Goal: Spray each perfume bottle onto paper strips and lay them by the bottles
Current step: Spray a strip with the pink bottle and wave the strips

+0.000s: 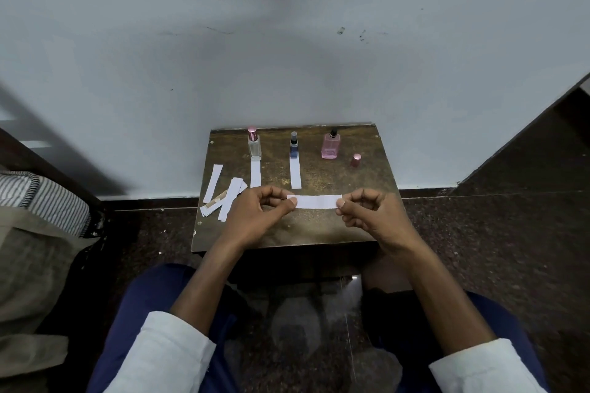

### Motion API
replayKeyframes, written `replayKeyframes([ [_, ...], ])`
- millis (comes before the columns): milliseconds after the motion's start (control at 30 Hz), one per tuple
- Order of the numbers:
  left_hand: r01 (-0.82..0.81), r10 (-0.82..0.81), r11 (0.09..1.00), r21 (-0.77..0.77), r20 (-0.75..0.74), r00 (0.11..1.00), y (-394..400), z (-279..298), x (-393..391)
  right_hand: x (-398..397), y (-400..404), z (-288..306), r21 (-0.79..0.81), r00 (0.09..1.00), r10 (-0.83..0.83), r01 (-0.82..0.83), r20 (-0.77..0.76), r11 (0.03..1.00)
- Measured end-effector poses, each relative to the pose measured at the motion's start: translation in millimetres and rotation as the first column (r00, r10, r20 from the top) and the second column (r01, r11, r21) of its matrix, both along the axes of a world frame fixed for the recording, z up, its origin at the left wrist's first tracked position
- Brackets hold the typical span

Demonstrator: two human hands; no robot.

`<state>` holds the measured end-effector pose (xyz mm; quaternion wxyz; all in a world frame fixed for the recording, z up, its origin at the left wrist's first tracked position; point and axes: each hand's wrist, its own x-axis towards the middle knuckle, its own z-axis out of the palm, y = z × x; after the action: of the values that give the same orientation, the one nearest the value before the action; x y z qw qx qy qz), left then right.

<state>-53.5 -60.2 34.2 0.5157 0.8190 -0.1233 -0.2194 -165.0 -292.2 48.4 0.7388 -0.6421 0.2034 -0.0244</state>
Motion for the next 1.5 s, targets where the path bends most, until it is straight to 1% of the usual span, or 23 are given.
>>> replayKeyframes([
  [67, 0.017, -0.019, 0.999, -0.045, -0.042, 0.999, 2, 1, 2, -6, -4, 14, 0.279, 0.979, 0.048, -0.103, 0.197, 0.955],
  [133, 0.010, -0.013, 0.998, -0.057, -0.064, 0.998, 3, 4, 2, -12, -7, 27, 0.583, 0.923, 0.040, -0.274, 0.382, 0.765],
  [200, -0.012, 0.011, 1.000, -0.020, -0.052, 0.999, 2, 4, 1, -13, -7, 27, 0.651, 0.931, 0.054, -0.294, 0.362, 0.700],
  [233, -0.021, 0.022, 1.000, 0.007, -0.050, 0.999, 1, 4, 0, -12, -7, 21, 0.561, 0.969, 0.077, -0.199, 0.233, 0.803],
  [300, -0.036, 0.039, 0.998, 0.052, -0.039, 0.998, 0, 1, -1, -11, -6, 3, -0.028, 0.983, 0.118, -0.123, -0.140, 0.992],
  [367, -0.038, 0.040, 0.995, 0.088, -0.025, 0.999, 0, -1, -1, -11, -4, -9, -0.493, 0.939, 0.085, -0.251, -0.333, 0.833],
  [400, -0.035, 0.037, 0.995, 0.097, -0.023, 0.999, 0, 0, -1, -11, -3, -9, -0.503, 0.937, 0.091, -0.260, -0.336, 0.824],
  [467, -0.030, 0.033, 0.995, 0.096, -0.023, 0.999, -1, 1, -1, -12, -5, -1, -0.146, 0.960, 0.200, -0.230, -0.195, 0.962],
  [533, -0.010, 0.013, 0.995, 0.095, -0.029, 1.000, -3, 1, 0, -14, -5, 13, 0.336, 0.966, 0.246, -0.259, 0.082, 0.906],
  [633, 0.018, -0.016, 0.994, 0.105, -0.017, 1.000, -4, -1, 0, -11, 1, 22, 0.502, 0.965, 0.201, -0.260, 0.169, 0.825],
  [700, 0.026, -0.035, 0.989, 0.143, 0.061, 0.997, -3, -5, -1, -9, 0, 9, 0.136, 0.985, 0.146, -0.134, -0.089, 0.982],
  [767, 0.031, -0.069, 0.973, 0.229, 0.159, 0.985, -1, -9, -2, -8, -3, -4, -0.464, 0.948, 0.024, -0.177, -0.318, 0.868],
  [833, 0.039, -0.105, 0.953, 0.301, 0.208, 0.972, 0, -9, -1, -7, -4, -8, -0.582, 0.945, 0.041, -0.233, -0.324, 0.779],
  [933, 0.036, -0.112, 0.935, 0.353, 0.196, 0.974, 1, -6, -1, -10, -2, 6, -0.010, 0.969, 0.246, -0.246, -0.014, 0.969],
  [1000, 0.049, -0.130, 0.923, 0.382, 0.191, 0.973, -1, -3, -1, -11, -1, 17, 0.422, 0.945, 0.217, -0.304, 0.243, 0.854],
  [1067, 0.067, -0.147, 0.919, 0.389, 0.179, 0.973, -2, -3, -3, -9, -2, 17, 0.539, 0.950, 0.153, -0.283, 0.273, 0.794],
  [1100, 0.076, -0.154, 0.918, 0.389, 0.171, 0.973, -3, -3, -3, -7, -4, 12, 0.466, 0.974, 0.133, -0.206, 0.183, 0.861],
  [1167, 0.087, -0.168, 0.909, 0.408, 0.167, 0.972, -3, -3, -4, -5, -9, -5, -0.133, 0.987, 0.070, -0.089, -0.141, 0.987],
  [1200, 0.082, -0.167, 0.903, 0.422, 0.168, 0.972, -2, -2, -4, -5, -9, -13, -0.457, 0.964, -0.017, -0.110, -0.265, 0.883],
  [1267, 0.058, -0.148, 0.902, 0.428, 0.180, 0.973, -1, -2, -3, -4, -5, -16, -0.660, 0.951, -0.110, -0.113, -0.287, 0.743],
  [1367, 0.024, -0.116, 0.918, 0.395, 0.210, 0.971, 1, -2, -2, -7, 1, 4, -0.172, 0.995, 0.078, -0.087, -0.061, 0.981],
  [1433, 0.024, -0.124, 0.911, 0.412, 0.217, 0.968, 0, 0, -3, -7, 7, 19, 0.333, 0.981, 0.146, -0.181, 0.127, 0.925],
  [1500, 0.027, -0.134, 0.903, 0.429, 0.221, 0.966, -1, 0, -4, -6, 10, 20, 0.476, 0.977, 0.118, -0.191, 0.179, 0.859],
])
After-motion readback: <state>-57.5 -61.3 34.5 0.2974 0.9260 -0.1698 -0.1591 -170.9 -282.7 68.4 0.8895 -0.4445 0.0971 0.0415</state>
